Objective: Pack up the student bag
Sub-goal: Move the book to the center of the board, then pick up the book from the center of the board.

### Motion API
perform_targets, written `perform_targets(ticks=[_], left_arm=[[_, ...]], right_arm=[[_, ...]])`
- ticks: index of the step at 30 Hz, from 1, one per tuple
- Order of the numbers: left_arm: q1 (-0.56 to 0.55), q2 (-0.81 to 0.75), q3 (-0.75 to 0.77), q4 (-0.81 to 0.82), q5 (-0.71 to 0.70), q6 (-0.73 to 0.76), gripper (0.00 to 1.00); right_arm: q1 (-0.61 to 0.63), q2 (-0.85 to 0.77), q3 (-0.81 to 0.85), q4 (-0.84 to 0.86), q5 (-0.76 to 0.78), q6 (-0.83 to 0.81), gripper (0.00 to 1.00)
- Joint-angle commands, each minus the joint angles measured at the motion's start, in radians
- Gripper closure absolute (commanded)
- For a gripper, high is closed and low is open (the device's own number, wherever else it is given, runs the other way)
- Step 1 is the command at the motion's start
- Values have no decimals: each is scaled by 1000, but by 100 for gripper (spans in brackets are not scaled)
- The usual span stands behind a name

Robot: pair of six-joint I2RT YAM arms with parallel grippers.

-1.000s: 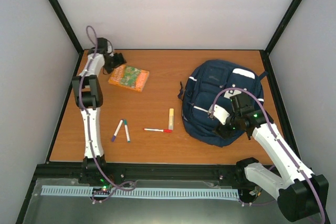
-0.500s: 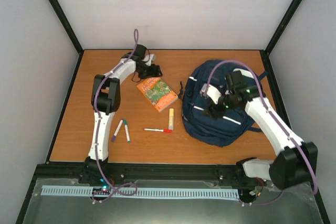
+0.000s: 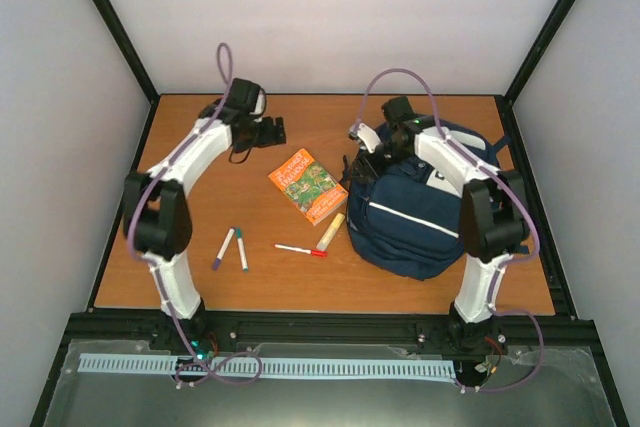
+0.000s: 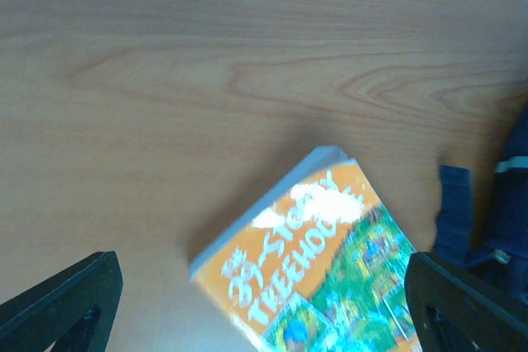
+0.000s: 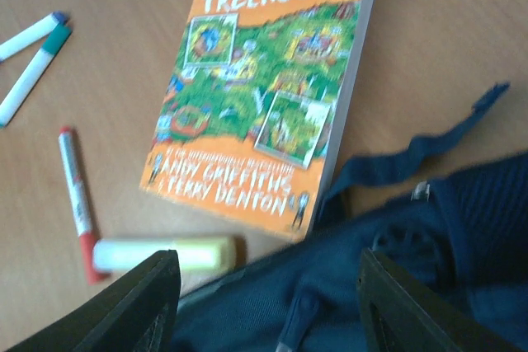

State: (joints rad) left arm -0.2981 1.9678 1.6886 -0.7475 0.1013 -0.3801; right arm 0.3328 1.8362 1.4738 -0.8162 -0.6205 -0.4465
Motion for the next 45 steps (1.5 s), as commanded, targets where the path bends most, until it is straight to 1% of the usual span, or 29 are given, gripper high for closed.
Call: perform_targets(ticks=[1,5,7,9,11,13,17,21,26,33,37,41,43,45], left_arm=[[4,-197,-240,84,-21,-218,4],[-1,-307,-498,269,128,-348,10],[-8,-350,-620,389,168,-419,11],[-18,-377,-685,457,176,-460,11],[-23,-381,-716,495,182,-487,11],[-29,-372,-729,520,185,-508,11],[-37,-327,-754,590,212,-563,12],[-44,-276,-758,620,204,-594,13],[-45,-255,-780,635,187,-615,14],[-59,-184,-797,713,218,-653,14],[-106,-131,-745,680,183,-632,13],[-149,-63,-712,698,198,-657,13],[-169,-39,-705,731,215,-677,13],[-180,-28,-717,805,231,-707,13]], right_arm=[[42,139,138,17,26,52,41],[66,258,229,14,70,85,43],[77,310,270,5,88,97,44],[85,359,308,-7,93,103,46],[89,404,340,-20,93,114,50],[89,452,369,-32,98,123,56],[89,495,395,-42,91,138,64],[89,538,427,-69,88,152,75],[89,582,439,-89,130,174,87],[89,634,438,-131,166,182,93],[89,643,428,-142,168,180,94],[90,649,414,-147,173,180,94],[93,655,408,-153,174,177,95],[97,661,402,-158,167,171,95]])
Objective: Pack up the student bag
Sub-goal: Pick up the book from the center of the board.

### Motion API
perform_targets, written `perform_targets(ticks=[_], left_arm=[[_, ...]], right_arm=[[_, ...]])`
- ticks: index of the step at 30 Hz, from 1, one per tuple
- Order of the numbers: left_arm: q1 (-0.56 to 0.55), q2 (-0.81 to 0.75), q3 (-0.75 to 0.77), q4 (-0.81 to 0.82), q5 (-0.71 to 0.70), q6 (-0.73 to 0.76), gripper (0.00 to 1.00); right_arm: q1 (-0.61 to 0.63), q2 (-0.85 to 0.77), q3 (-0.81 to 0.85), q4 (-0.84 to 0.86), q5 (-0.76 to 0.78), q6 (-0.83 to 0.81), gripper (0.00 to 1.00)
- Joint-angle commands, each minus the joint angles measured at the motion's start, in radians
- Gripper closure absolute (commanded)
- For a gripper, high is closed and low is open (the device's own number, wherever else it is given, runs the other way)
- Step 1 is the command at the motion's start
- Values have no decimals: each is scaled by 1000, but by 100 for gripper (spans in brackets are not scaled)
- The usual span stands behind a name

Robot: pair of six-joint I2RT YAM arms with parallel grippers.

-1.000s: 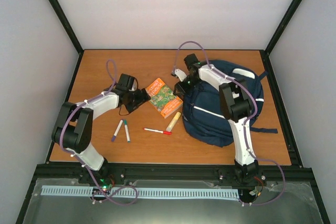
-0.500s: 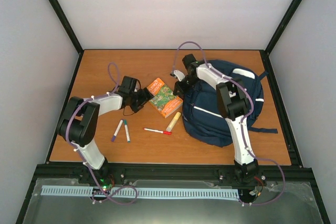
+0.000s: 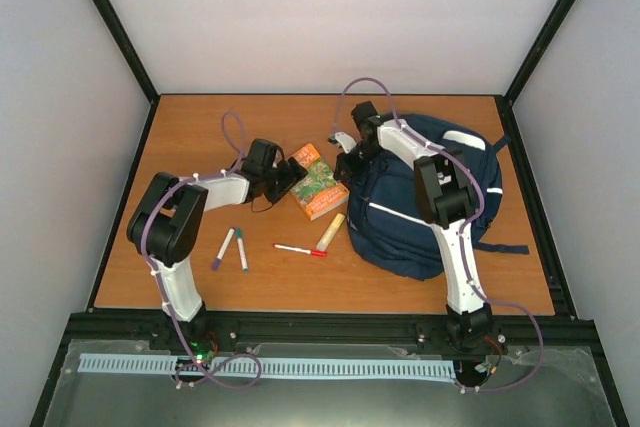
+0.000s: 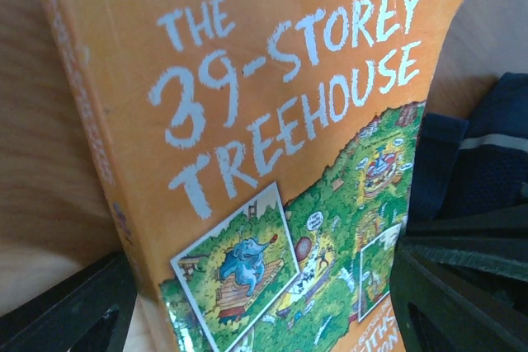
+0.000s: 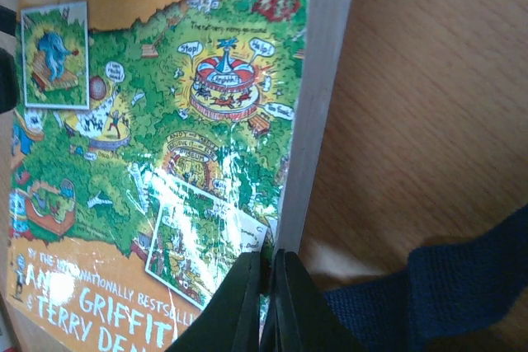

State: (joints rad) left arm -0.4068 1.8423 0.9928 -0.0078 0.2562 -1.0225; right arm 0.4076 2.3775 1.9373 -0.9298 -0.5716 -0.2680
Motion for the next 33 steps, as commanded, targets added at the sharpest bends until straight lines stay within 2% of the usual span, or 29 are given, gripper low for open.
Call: perform_targets(ticks=[1,5,9,16,24,26,30,33], left_arm=[[-76,99,-33,115,80,-81,13],[-85,103,-66,341,122,-149,14],[-91,81,-56,404,133,-160,19],[-92,-12,-75,297,60,-159,39],[-92,-110,-95,253,16,-127,70],[-92,-135,-66,211,10,-93,76],[-92,-211,21,84,8,22,96],[-92,-270,127,-96,8,171,99]], right_arm=[[25,122,-64,-47,116,-10,95],[39,129,-72,-47,106,-10,95],[45,128,-67,-51,97,-4,95],[42,87,-66,-50,96,-1,93],[26,-42,-51,-64,67,1,87],[10,-95,-52,-75,56,-3,84],[-32,-247,-78,-99,56,-31,76],[-69,-411,-166,-108,43,-81,68]])
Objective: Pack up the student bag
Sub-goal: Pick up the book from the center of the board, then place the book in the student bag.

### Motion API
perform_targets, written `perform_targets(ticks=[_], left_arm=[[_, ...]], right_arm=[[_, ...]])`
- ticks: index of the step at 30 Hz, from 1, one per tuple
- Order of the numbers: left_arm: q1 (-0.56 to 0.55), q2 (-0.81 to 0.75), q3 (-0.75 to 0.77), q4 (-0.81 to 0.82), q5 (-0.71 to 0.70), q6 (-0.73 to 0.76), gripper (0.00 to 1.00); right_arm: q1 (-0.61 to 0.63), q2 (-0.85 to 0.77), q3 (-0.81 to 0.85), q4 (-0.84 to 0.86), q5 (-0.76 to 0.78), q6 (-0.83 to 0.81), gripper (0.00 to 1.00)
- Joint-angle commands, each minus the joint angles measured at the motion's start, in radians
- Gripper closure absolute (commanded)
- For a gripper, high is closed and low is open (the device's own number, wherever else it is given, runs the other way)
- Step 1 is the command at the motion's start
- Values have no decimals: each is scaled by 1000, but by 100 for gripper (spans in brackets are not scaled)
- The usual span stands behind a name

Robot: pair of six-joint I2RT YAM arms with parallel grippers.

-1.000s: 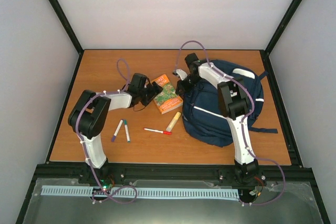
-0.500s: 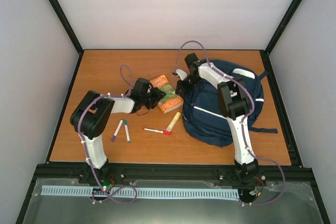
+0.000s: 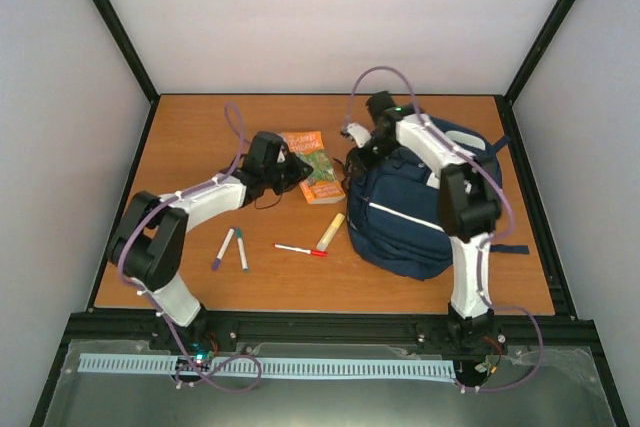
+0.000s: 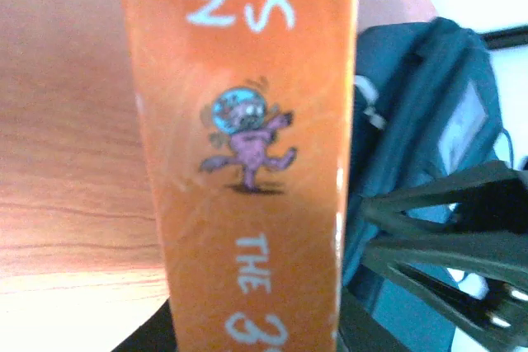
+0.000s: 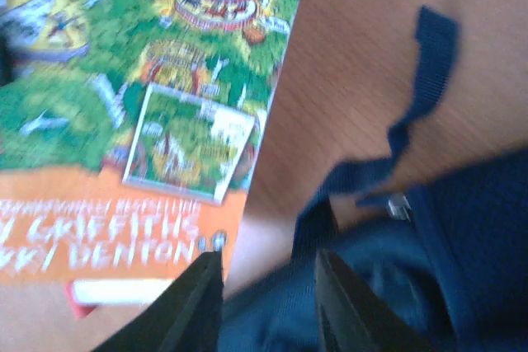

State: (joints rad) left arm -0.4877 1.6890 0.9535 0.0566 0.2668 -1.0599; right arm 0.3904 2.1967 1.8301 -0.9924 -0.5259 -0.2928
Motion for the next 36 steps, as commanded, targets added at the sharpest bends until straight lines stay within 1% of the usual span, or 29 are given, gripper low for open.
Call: perform_targets(ticks=[1,4,7,13,16,19,22,25,32,36], left_arm=[[-11,-136,202,-223,-4,247,99],[-11,-191,275,-363,12,349,99],[-11,-229,340,-493,67,428,99],[-11,-296,384,-674,244,545,99],[-11,-349,368,-755,304,613,99],[-11,-391,329,-791,377,667,99],[-11,-409,288,-811,449,691,99],[-11,-429,247,-810,459,682,99],[-11,-482,170,-782,478,652,99],[-11,-495,156,-799,472,655,99]], right_arm=[[-66,-286,-89,-54,-12,-77,64],[-104,-462,-216,-83,-16,-179,54],[-111,-642,-396,-114,27,-290,49],[-111,-968,-746,-120,203,-422,47],[-112,-1120,-879,-120,257,-481,47],[-110,-1223,-992,-73,299,-521,47],[-110,-1250,-1085,-10,358,-538,47],[-110,-1222,-1127,35,378,-548,47],[-110,-1159,-1135,100,395,-543,50],[-111,-1132,-1141,86,356,-581,47]])
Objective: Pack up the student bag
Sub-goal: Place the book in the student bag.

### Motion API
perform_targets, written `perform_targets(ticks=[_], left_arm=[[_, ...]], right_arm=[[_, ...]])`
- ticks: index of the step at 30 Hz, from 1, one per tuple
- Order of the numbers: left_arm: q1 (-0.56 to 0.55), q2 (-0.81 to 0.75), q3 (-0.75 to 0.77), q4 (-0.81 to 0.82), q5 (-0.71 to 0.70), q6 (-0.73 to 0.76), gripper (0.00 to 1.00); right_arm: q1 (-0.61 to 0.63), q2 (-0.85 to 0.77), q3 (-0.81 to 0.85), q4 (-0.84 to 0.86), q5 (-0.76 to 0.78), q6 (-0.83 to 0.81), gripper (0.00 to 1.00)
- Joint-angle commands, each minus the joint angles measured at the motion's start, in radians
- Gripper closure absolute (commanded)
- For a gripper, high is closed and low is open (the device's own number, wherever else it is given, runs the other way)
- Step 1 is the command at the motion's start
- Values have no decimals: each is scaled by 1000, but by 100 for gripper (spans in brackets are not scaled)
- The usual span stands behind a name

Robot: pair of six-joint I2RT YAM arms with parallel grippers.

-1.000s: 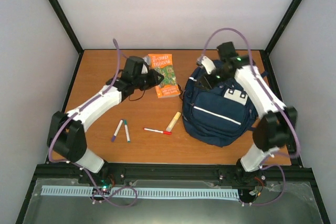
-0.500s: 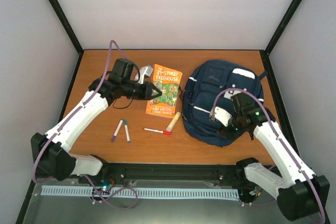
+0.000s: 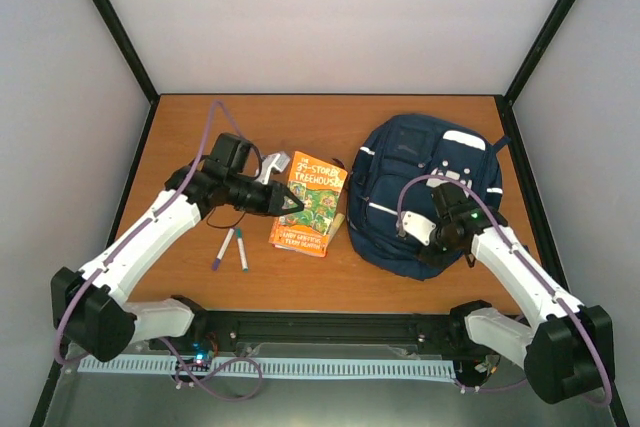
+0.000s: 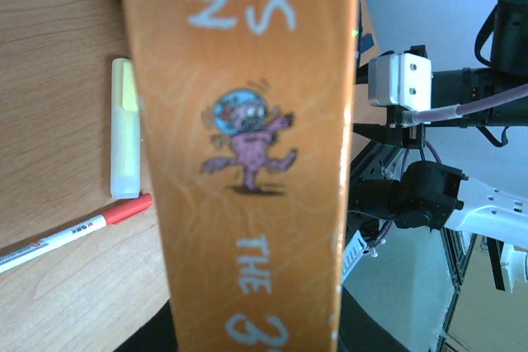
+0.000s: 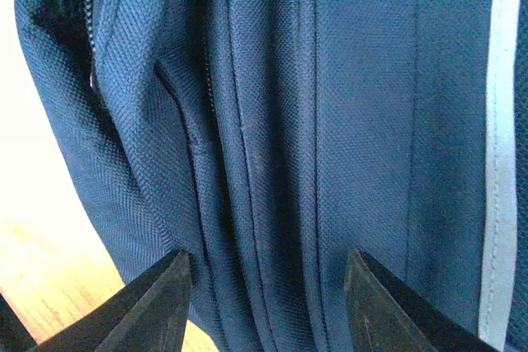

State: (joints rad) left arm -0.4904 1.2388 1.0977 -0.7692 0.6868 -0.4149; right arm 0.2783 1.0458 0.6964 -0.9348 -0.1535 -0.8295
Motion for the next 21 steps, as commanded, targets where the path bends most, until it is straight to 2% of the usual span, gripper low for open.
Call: perform_targets(ticks=[1,4,6,9,12,13,18,19,21], left_arm=[[-8,-44,10,22,52,12,99],[-8,-41,10,19,59,9,99],[-8,-36,10,23,72,6,99],[-8,-29,8,34,100,1,99],[-8,-26,5,36,108,-1,99],[-8,-25,3,36,110,1,99],[-8,-25,-8,34,115,4,99],[-8,-25,-10,34,117,5,99],[-9,-27,-13,36,124,8,99]], right_arm=[[2,23,-11,19,-26,-64,45],[2,46,-25,18,-12,-82,43],[2,62,-35,47,23,-69,46],[2,75,-42,88,60,-48,64],[2,64,-14,83,56,-33,92],[2,52,-1,77,51,-29,96],[2,-22,43,28,2,-32,97],[2,-31,48,1,-20,-40,94],[2,-47,45,-43,-69,-71,76]])
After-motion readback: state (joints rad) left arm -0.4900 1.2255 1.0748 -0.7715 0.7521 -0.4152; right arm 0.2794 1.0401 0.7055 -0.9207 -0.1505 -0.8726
